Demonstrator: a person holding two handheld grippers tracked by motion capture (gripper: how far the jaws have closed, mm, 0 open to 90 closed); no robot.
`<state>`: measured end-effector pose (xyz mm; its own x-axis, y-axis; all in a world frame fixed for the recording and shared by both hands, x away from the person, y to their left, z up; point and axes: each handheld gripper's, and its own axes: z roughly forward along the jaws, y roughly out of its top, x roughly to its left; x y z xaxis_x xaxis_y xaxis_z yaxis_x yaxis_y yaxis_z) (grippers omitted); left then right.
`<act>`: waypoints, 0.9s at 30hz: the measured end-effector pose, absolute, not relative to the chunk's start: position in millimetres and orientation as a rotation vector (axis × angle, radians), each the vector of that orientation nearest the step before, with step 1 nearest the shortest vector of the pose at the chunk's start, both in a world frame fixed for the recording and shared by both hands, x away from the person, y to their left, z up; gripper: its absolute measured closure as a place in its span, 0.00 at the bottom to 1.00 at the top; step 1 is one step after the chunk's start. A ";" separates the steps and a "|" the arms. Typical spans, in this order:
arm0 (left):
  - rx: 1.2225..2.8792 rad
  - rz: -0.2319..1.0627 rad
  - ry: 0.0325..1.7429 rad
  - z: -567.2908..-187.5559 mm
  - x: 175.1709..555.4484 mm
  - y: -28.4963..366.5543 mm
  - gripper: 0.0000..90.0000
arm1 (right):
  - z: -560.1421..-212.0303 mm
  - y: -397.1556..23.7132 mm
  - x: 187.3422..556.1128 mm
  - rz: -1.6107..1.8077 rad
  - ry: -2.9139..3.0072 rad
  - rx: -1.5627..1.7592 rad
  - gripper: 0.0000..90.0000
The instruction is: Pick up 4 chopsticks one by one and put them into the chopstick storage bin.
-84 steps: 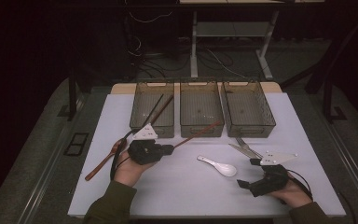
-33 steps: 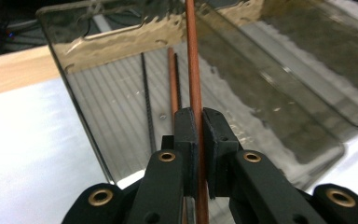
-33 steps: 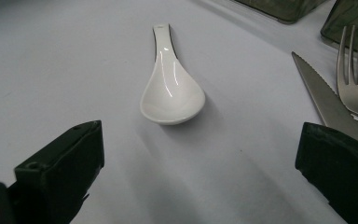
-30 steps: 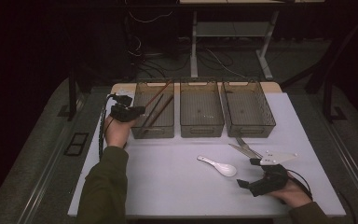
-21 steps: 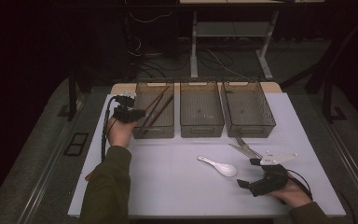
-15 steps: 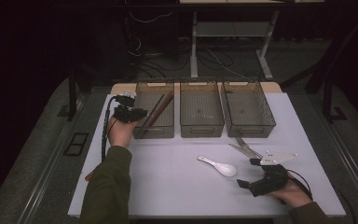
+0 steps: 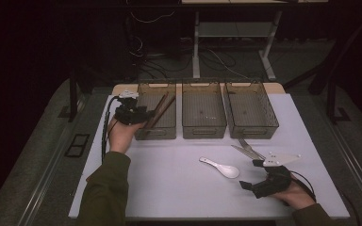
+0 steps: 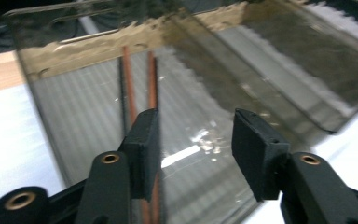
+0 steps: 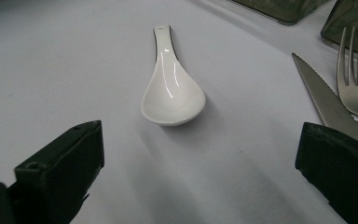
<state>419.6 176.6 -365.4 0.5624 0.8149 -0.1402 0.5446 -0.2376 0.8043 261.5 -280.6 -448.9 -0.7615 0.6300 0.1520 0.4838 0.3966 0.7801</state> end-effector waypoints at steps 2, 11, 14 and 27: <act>1.918 0.387 1.065 -363.9 413.8 173.7 0.54 | -449.1 -280.8 262.0 1.301 2.479 1.001 0.01; 1.943 0.343 0.940 -365.8 381.5 162.2 0.44 | -448.8 -281.4 262.7 1.307 2.475 1.001 0.01; 1.954 0.333 0.914 -370.6 370.2 158.7 0.42 | -448.5 -281.3 262.8 1.313 2.475 1.000 0.01; 1.969 0.276 0.797 -396.2 318.6 156.3 0.33 | -447.8 -281.1 262.9 1.303 2.472 1.001 0.01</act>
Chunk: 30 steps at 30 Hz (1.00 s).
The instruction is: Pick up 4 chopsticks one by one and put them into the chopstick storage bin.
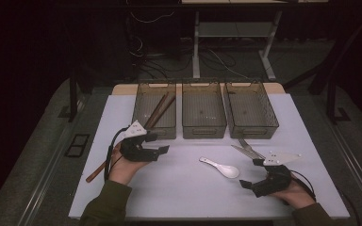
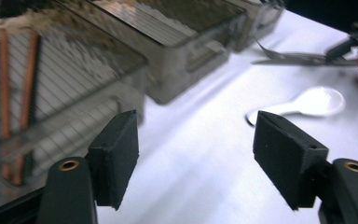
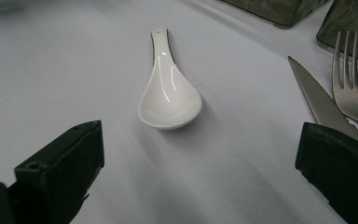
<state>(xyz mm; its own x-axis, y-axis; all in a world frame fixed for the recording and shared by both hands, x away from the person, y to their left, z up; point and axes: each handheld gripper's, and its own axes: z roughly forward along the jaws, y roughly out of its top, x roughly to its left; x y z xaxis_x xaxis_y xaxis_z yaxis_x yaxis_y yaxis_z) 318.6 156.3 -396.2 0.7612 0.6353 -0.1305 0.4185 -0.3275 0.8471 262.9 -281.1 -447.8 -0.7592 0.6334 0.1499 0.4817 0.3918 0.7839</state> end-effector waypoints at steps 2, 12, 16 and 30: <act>1.964 0.269 0.781 -400.0 312.4 157.1 0.32 | -447.6 -281.7 262.6 1.302 2.470 1.001 0.01; 1.989 0.262 0.708 -416.7 287.8 155.5 0.21 | -444.4 -279.7 264.8 1.293 2.450 1.003 0.01; 1.987 0.277 0.694 -420.8 281.2 158.4 0.16 | -441.5 -280.6 265.8 1.296 2.438 1.012 0.01; 1.987 0.270 0.710 -434.9 269.3 161.8 0.00 | -426.3 -273.4 276.0 1.334 2.393 1.053 0.01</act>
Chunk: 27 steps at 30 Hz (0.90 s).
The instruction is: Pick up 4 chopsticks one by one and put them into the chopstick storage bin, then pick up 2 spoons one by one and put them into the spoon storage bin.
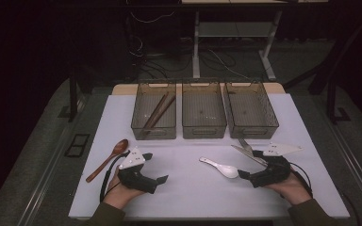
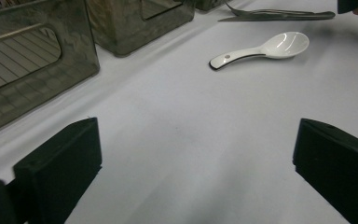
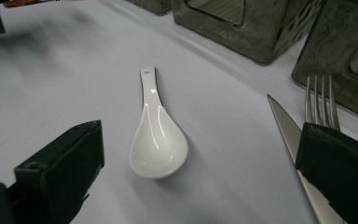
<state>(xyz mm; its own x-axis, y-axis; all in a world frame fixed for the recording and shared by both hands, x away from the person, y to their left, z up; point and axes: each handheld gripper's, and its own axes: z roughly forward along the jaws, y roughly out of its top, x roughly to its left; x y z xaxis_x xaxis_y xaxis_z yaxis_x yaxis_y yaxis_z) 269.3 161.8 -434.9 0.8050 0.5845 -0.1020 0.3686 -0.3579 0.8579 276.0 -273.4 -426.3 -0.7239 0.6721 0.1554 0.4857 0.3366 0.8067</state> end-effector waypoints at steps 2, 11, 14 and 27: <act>1.992 0.273 0.706 -435.4 269.4 161.6 0.00 | -426.3 -270.6 280.1 1.342 2.396 1.057 0.01; 2.012 0.241 0.715 -438.8 269.1 159.0 0.00 | -423.5 -261.7 299.8 1.365 2.395 1.073 0.01; 2.018 0.241 0.710 -439.3 268.6 158.3 0.00 | -423.1 -257.9 304.4 1.358 2.412 1.066 0.01; 2.008 0.237 0.705 -437.5 269.1 159.0 0.00 | -426.3 -242.4 309.7 1.322 2.505 1.019 0.08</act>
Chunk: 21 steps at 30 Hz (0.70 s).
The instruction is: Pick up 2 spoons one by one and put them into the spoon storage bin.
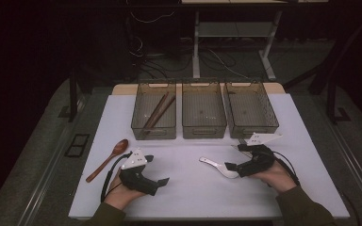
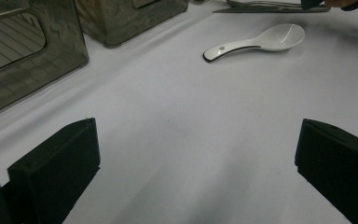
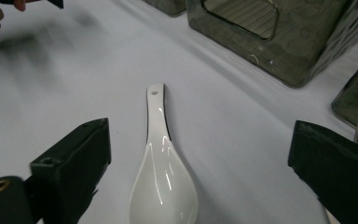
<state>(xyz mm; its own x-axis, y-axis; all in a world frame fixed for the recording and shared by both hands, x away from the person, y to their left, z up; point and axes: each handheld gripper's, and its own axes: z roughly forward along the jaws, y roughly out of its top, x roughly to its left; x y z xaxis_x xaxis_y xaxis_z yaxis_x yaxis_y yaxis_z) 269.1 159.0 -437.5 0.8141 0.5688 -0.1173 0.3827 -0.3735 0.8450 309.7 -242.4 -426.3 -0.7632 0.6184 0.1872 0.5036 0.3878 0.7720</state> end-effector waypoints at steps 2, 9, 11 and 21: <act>2.012 0.237 0.698 -437.2 269.0 158.8 0.00 | -426.1 -241.9 308.2 1.314 2.510 1.020 0.16; 2.018 0.224 0.688 -438.7 268.7 158.6 0.00 | -432.5 -239.3 306.0 1.247 2.576 0.997 0.36; 2.019 0.221 0.687 -438.9 268.7 158.1 0.00 | -434.3 -238.9 306.1 1.239 2.595 0.997 0.37; 2.024 0.204 0.683 -440.4 267.8 157.1 0.00 | -441.2 -240.1 305.6 1.216 2.663 1.005 0.46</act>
<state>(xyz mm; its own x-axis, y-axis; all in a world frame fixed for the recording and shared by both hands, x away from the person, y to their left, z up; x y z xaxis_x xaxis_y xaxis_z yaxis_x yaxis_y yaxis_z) 267.8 157.1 -440.4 0.8295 0.5436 -0.1284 0.3839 -0.3878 0.8380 305.6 -240.1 -441.2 -0.7881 0.5767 0.2154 0.5404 0.4805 0.6907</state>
